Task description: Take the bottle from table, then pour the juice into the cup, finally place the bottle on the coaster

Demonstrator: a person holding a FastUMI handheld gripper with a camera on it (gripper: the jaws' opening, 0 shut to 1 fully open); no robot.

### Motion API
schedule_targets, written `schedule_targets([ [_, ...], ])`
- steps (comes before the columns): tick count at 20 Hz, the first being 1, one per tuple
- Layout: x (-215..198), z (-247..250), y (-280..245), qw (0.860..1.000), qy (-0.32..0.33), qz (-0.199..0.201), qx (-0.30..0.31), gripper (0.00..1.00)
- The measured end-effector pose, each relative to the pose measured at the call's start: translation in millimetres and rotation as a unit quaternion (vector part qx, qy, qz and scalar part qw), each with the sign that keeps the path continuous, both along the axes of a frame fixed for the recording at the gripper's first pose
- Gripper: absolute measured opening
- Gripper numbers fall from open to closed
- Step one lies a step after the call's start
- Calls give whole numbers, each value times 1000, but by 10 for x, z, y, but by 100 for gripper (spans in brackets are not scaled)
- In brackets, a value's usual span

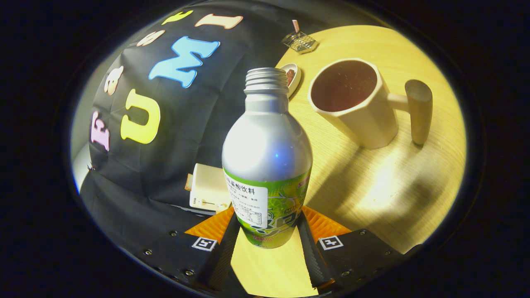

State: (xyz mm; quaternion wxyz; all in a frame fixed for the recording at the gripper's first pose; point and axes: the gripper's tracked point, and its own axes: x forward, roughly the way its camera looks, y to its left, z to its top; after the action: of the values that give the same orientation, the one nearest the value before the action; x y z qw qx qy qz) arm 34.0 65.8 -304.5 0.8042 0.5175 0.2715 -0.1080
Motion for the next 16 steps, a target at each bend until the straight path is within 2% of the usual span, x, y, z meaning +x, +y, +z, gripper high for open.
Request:
schedule_targets([
  [8, 140, -18, -104, 990, -2, 24, -136, 74],
  [16, 400, 25, -208, 967, -14, 32, -251, 75],
])
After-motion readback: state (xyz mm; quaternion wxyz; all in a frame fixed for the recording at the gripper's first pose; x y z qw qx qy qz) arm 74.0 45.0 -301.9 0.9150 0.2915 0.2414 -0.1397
